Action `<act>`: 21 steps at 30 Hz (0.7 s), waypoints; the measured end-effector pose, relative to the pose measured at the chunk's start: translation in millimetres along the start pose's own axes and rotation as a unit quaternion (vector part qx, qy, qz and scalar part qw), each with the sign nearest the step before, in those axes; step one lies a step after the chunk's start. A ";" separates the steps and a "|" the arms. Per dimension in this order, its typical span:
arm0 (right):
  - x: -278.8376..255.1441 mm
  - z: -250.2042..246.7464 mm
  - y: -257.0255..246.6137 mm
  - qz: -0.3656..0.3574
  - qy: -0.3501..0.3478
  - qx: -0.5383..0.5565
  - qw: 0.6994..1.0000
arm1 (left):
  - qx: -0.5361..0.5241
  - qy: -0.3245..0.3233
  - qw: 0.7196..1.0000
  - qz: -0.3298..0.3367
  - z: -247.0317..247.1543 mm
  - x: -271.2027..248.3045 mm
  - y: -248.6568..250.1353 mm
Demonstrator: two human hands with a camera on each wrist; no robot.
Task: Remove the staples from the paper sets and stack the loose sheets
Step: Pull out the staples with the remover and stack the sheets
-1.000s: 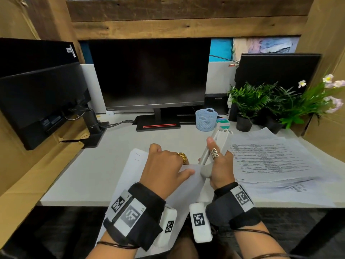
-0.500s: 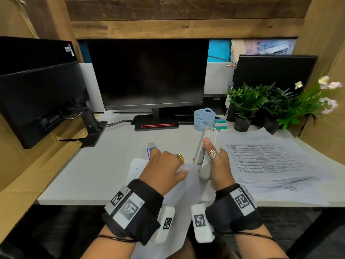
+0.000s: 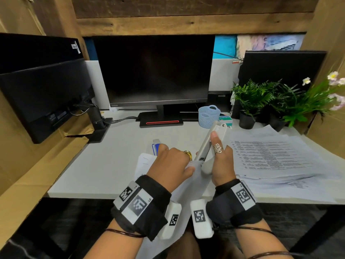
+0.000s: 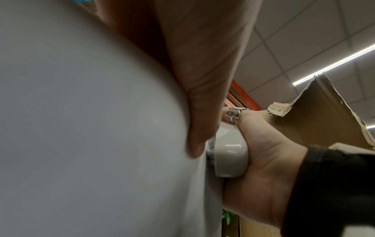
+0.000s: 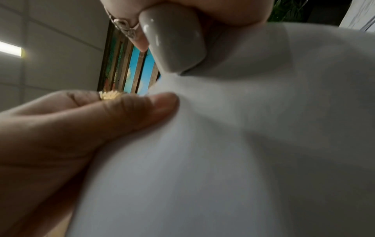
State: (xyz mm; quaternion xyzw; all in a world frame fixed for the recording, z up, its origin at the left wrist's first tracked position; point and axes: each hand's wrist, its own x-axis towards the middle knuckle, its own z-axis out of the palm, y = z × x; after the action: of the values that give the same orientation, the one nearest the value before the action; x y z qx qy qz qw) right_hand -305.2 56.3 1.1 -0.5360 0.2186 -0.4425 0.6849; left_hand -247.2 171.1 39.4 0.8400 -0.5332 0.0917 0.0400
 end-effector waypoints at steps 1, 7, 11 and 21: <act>-0.2 0.1 0.1 -0.008 0.006 -0.001 1.000 | 0.001 -0.001 1.000 0.001 0.4 -0.3 0.6; -0.9 0.5 3.8 -0.021 0.028 -0.010 0.999 | -0.013 -0.006 1.000 0.006 5.9 -0.7 0.6; 7.0 -0.8 10.8 0.024 -0.006 -0.037 0.999 | -0.020 -0.013 1.000 0.003 10.8 0.9 -2.6; 87.4 -3.5 38.7 0.295 -0.152 -0.351 0.876 | -0.063 -0.048 0.996 -0.050 23.2 -7.8 -39.9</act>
State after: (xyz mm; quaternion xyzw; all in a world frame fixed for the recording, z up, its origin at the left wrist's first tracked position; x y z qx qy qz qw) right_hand -248.7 -17.8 -20.7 -0.7125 0.4006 -0.0278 0.5754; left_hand -211.8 191.3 16.3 0.8651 -0.4962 0.0157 0.0718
